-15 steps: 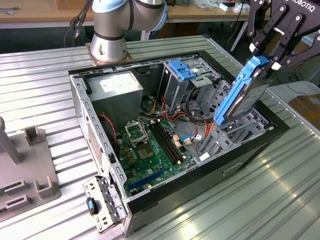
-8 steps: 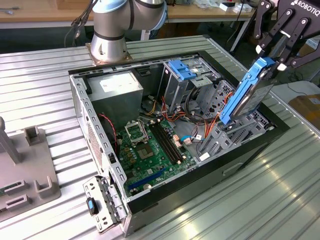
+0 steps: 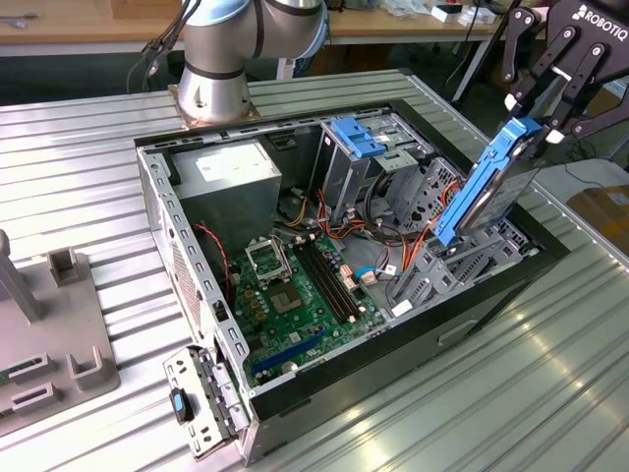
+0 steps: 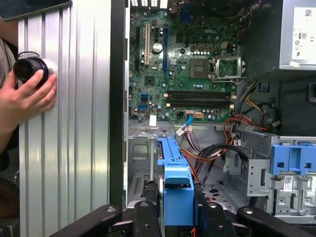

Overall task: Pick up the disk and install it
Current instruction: 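Pick up the disk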

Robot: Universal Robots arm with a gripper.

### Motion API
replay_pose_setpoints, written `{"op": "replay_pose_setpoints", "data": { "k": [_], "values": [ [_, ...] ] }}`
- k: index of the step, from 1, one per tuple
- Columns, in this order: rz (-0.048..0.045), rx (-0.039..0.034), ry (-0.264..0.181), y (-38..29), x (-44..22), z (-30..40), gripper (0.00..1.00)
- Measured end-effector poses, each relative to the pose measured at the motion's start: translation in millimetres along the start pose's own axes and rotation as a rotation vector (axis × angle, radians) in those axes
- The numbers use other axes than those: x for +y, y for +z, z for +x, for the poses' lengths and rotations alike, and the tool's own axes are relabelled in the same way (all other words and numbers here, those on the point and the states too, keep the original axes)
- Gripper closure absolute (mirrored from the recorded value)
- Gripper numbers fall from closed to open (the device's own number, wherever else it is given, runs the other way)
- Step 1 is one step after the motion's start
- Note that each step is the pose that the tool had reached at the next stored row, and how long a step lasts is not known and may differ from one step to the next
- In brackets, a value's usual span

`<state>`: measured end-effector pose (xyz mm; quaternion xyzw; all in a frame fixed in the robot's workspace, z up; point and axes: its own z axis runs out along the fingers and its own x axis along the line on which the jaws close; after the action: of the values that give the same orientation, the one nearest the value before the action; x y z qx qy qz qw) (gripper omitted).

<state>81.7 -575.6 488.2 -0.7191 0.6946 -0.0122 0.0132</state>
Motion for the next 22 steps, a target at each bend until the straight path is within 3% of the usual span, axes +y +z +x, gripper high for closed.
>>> {"op": "replay_pose_setpoints", "data": {
  "k": [3, 4, 15, 22],
  "values": [
    [-0.0004, 0.0001, 0.009, 3.3, -3.7, 0.1, 0.63],
    [-0.0003, 0.0012, 0.039, 4.7, -3.8, 0.2, 0.63],
    [-0.0004, 0.0014, 0.038, 17.2, -3.7, -0.1, 0.63],
    [-0.0003, 0.0007, 0.021, 18.9, -3.9, -0.1, 0.63]
  ]
}}
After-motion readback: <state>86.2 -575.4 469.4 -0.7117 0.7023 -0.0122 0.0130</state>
